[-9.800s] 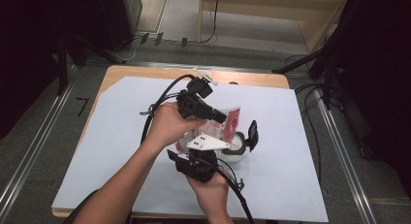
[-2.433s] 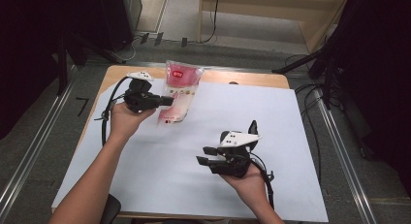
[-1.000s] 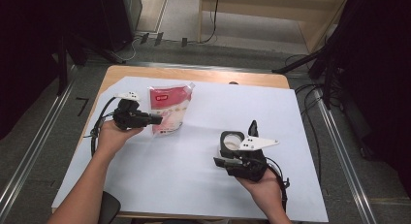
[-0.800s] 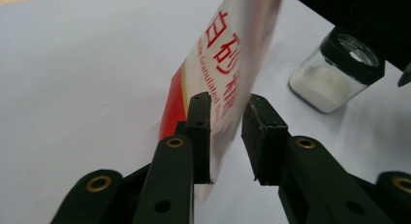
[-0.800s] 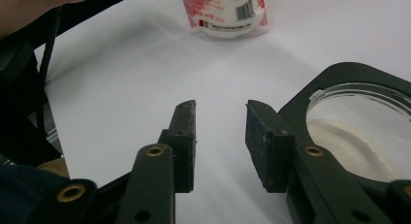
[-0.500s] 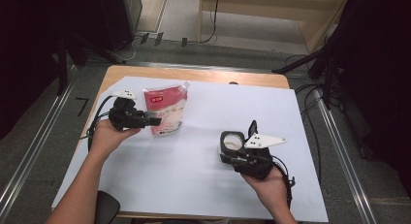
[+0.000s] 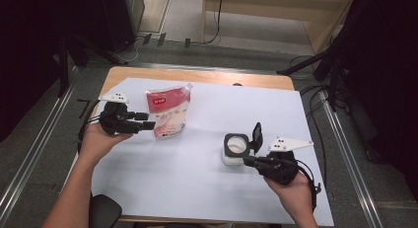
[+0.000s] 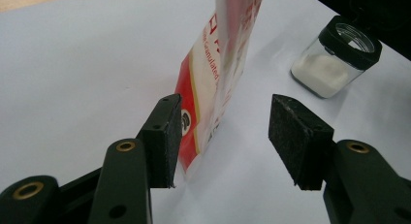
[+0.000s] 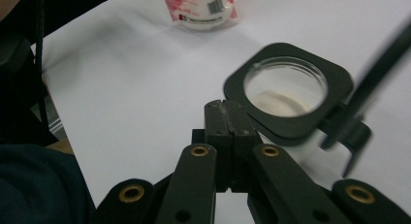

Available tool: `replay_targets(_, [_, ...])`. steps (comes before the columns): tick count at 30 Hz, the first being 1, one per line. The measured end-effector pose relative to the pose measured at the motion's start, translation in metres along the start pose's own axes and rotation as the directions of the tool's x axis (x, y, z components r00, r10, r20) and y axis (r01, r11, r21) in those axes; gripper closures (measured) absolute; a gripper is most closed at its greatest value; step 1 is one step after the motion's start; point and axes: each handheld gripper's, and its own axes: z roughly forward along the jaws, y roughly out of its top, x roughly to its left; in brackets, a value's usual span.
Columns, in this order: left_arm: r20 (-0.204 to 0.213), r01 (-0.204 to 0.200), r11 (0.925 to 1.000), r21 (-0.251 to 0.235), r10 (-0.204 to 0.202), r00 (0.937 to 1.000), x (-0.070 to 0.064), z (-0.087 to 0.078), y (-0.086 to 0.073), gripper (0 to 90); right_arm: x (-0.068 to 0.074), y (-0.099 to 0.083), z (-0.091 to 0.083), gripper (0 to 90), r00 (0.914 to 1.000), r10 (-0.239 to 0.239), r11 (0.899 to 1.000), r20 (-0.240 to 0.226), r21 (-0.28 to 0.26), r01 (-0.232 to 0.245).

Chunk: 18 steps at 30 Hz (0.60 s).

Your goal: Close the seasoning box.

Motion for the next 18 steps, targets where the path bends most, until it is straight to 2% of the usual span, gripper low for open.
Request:
replay_targets(3, [-0.010,-0.013,0.9999,-0.005,0.013,0.9999,0.001,-0.004,-0.001,47.3,-0.007,-0.005,-0.009,90.0,0.9997,0.011,1.000,0.020,0.001,-0.011])
replay_targets(4, [-0.014,-0.006,0.9999,-0.016,0.006,0.9999,0.001,-0.004,-0.002,47.1,-0.009,-0.006,-0.012,90.0,0.9995,0.008,1.000,0.029,0.001,-0.008])
replay_targets(12, [-0.015,-0.020,0.9998,-0.005,0.020,0.9997,0.002,-0.005,-0.004,47.0,-0.020,-0.011,-0.025,90.0,0.9971,0.017,1.000,0.075,0.009,-0.017])
replay_targets(17, [-0.016,-0.026,0.9996,-0.008,0.026,0.9995,0.004,-0.007,-0.005,46.7,-0.030,-0.013,-0.027,90.0,0.9934,0.048,0.999,0.104,0.000,-0.049])
replay_targets(18, [-0.018,-0.017,0.9998,-0.012,0.017,0.9997,0.003,-0.006,-0.005,46.6,-0.033,-0.013,-0.027,90.0,0.9918,0.061,0.998,0.112,-0.006,-0.061])
